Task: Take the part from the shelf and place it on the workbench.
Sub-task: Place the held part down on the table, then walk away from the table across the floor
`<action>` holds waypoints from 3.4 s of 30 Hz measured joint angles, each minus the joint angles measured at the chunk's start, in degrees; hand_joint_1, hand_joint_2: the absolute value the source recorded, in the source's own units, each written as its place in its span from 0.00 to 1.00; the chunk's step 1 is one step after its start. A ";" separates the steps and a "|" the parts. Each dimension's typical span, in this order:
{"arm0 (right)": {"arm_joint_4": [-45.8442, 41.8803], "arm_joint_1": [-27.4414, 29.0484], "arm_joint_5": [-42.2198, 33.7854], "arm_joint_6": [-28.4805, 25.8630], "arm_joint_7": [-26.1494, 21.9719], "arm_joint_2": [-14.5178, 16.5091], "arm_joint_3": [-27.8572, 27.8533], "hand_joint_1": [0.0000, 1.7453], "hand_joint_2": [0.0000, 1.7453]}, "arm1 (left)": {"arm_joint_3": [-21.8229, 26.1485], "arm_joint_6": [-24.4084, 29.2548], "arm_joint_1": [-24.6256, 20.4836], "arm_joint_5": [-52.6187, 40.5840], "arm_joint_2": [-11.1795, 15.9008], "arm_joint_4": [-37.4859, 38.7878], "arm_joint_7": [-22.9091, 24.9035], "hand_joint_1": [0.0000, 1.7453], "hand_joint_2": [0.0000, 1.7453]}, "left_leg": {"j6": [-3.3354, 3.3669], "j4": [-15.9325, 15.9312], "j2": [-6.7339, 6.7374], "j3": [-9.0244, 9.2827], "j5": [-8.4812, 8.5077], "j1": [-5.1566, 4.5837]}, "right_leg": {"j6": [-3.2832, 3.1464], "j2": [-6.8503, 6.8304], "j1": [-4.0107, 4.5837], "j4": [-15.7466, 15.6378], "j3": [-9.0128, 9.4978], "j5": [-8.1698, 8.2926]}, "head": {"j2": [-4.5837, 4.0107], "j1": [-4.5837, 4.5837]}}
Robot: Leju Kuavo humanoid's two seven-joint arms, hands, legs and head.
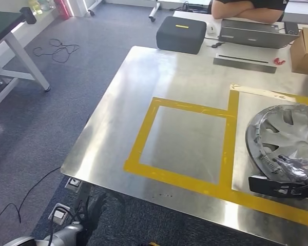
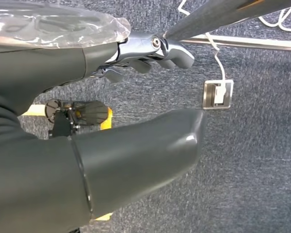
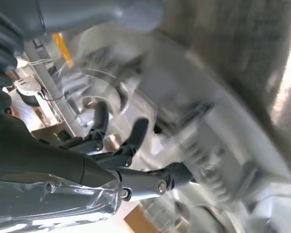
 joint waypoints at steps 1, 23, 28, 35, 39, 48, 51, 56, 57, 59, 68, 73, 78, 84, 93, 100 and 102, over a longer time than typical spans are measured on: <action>0.15 -0.22 -0.27 0.08 0.10 -0.21 0.57 0.00 0.00 | 0.00 -0.01 0.00 -0.07 0.00 0.01 0.02 0.00 0.00 | 0.00 -0.01 -0.03 -0.02 0.00 0.00 | 0.00 -0.03 -0.01 -0.04 -0.01 0.00 | 0.00 0.01; -1.24 0.31 -7.64 -17.81 -5.85 -1.42 -1.76 0.00 0.00 | 0.01 -0.04 0.02 0.15 0.08 0.02 -0.22 0.00 0.00 | 0.01 -0.15 -0.21 0.23 -0.01 0.02 | 0.07 -0.21 0.04 -0.25 0.42 -0.02 | 0.00 0.01; -7.83 4.79 -13.16 -32.74 -13.47 -0.68 -12.56 0.00 0.00 | 0.01 0.45 0.03 0.19 0.16 0.03 -0.31 0.00 0.00 | 0.02 -0.10 -0.25 0.27 -0.02 0.01 | 0.09 -0.26 0.05 -0.25 0.52 -0.01 | 0.00 0.00; -16.91 11.21 -34.95 -38.13 -23.65 3.39 -25.72 0.00 0.00 | 0.01 1.05 0.00 0.03 0.12 0.02 -0.02 0.00 0.00 | 0.06 -0.12 -0.22 0.43 -0.08 0.03 | 0.08 -0.19 0.07 -0.27 0.63 -0.04 | 0.00 0.00; -18.86 13.23 -48.92 -35.90 -27.76 5.75 -27.48 0.00 0.00 | 0.01 1.05 -0.05 0.03 0.06 0.02 0.02 0.00 0.00 | 0.06 -0.13 -0.18 0.51 -0.08 0.03 | 0.07 -0.13 0.08 -0.27 0.68 -0.05 | 0.00 0.00; -19.68 16.72 -63.57 -34.10 -37.45 12.06 -27.52 0.00 0.00 | 0.03 1.36 0.12 -0.01 -0.22 0.02 0.20 0.00 0.00 | 1.47 -2.82 0.05 2.53 0.60 0.18 | 1.11 -0.12 -0.04 -1.00 1.69 -0.20 | 0.00 -0.14; -19.20 17.43 -63.90 -34.09 -38.59 14.30 -27.01 0.00 0.00 | 0.03 1.62 0.18 -0.15 -0.50 0.02 0.45 0.00 0.00 | 1.62 -4.68 0.29 3.67 1.50 0.84 | 1.54 -0.16 -0.15 7.81 -2.11 -5.28 | 0.00 0.31; -17.59 18.74 -63.63 -33.97 -39.07 17.50 -25.82 0.00 0.00 | 0.03 1.74 -0.32 -0.19 -0.88 0.02 0.91 0.00 0.00 | -0.16 -3.53 0.23 2.70 1.60 2.06 | 3.39 -0.33 -1.84 7.09 -1.43 -3.77 | 0.00 0.50; -17.20 18.76 -63.48 -34.03 -39.17 18.06 -25.60 0.00 0.00 | 0.03 1.77 -0.42 -0.18 -0.80 0.02 0.93 0.00 0.00 | -0.81 -2.83 0.24 2.28 1.44 2.29 | 3.86 -0.41 -2.15 3.82 0.28 -2.43 | 0.00 0.58; -16.40 18.93 -62.69 -33.96 -39.88 19.14 -25.24 0.00 0.00 | 0.04 1.81 -0.66 -0.18 -0.64 0.01 0.94 0.00 0.00 | -2.10 -1.21 0.30 1.59 0.94 2.35 | 3.36 -0.26 -2.39 0.60 1.81 -1.00 | 0.00 0.63; -10.35 19.58 -60.18 -32.75 -44.88 22.70 -24.64 0.00 0.00 | 0.05 1.92 -1.80 -0.28 -0.87 -0.01 1.61 0.00 0.00 | -1.59 17.75 1.93 -5.74 -10.29 1.72 | -0.99 -0.34 -0.29 1.53 -0.75 1.35 | 0.00 -1.39; -9.24 19.88 -58.83 -33.91 -44.95 23.56 -24.38 0.00 0.00 | 0.05 2.15 -2.05 0.13 -0.63 -0.01 1.58 0.00 0.00 | 2.60 5.17 2.02 2.85 -5.89 -1.28 | -1.35 -0.34 1.08 1.52 -1.29 1.82 | 0.00 -1.80; -10.27 20.48 -57.59 -35.18 -44.43 23.92 -24.19 0.00 0.00 | 0.05 2.21 -2.31 0.53 -0.37 -0.03 1.17 0.00 0.00 | 3.09 0.53 2.45 4.97 -4.29 -1.72 | -0.37 -0.44 1.18 1.87 -1.72 1.59 | 0.00 -1.77; -12.04 21.20 -55.65 -37.00 -43.92 24.10 -24.06 0.00 0.00 | 0.05 2.23 -2.28 0.46 -0.84 -0.03 1.20 0.00 0.00 | 3.29 -0.38 2.66 4.34 -3.02 -1.18 | 1.20 -0.35 0.70 17.45 -6.46 -7.51 | 0.00 -0.27; -14.26 21.89 -54.68 -38.35 -44.14 24.76 -24.43 0.00 0.00 | 0.05 2.29 -2.38 0.17 -1.15 -0.03 1.67 0.00 0.00 | 0.94 1.46 2.56 2.28 -2.19 -1.13 | -0.15 -0.25 0.34 0.06 3.71 -0.92 | 0.00 0.14; -15.57 22.38 -54.37 -38.64 -44.10 25.28 -24.89 0.00 0.00 | 0.05 2.34 -2.39 -0.01 -1.31 -0.03 1.99 0.00 0.00 | -0.92 18.19 2.45 -2.88 -11.91 0.24 | -1.40 -0.37 0.18 -0.03 0.58 1.66 | 0.00 -0.68; -15.81 22.45 -54.21 -38.83 -43.96 25.36 -25.11 0.00 0.00 | 0.05 2.34 -2.49 -0.01 -1.36 -0.03 1.99 0.00 0.00 | -0.91 11.47 2.45 1.82 -8.90 0.54 | -1.04 -0.36 0.11 0.08 0.01 2.14 | 0.00 -0.86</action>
